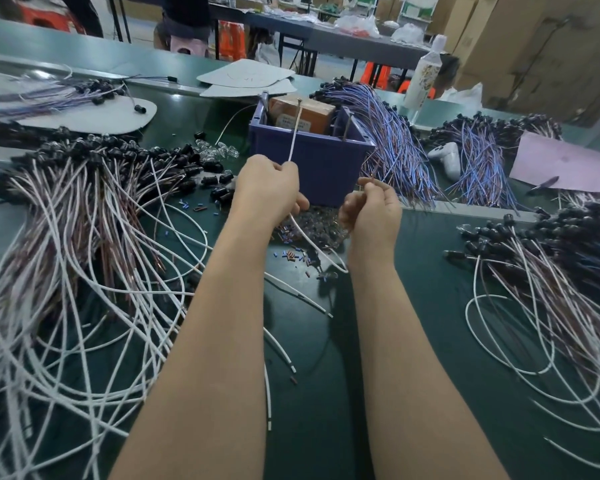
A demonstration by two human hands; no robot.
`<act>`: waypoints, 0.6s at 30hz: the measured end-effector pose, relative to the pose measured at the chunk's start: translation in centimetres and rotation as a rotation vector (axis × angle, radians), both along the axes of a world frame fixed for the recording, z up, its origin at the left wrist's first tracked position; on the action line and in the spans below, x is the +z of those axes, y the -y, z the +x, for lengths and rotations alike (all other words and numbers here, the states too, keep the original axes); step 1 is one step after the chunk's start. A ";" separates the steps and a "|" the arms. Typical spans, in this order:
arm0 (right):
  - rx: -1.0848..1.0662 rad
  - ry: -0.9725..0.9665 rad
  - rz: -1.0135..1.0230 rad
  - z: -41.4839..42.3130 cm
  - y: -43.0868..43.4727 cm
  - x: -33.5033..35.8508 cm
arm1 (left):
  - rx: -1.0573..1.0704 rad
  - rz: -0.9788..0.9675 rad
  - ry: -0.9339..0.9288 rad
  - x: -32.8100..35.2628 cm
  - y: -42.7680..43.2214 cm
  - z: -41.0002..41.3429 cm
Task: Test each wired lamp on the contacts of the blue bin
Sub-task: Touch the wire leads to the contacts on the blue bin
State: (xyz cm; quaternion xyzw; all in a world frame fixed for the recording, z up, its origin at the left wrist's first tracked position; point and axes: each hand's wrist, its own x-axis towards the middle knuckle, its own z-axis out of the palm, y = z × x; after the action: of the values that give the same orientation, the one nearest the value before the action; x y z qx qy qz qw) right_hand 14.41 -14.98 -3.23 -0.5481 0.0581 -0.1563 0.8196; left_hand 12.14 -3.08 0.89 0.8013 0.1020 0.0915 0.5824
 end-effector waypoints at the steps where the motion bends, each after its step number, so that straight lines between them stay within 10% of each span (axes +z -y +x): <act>1: -0.003 -0.005 -0.028 0.0 0.0 -0.1 | -0.026 0.005 -0.026 0.3 0.0 0.0; 18: 0.049 0.012 -0.308 -0.4 -0.6 -0.1 | -0.166 0.122 -0.207 0.6 -0.3 -0.1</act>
State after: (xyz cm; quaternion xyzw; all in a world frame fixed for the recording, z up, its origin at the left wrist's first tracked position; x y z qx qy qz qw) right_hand 14.00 -14.42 -3.35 -0.6676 0.0150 -0.1464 0.7298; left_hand 11.99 -2.82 1.51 0.8460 0.0890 -0.0341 0.5246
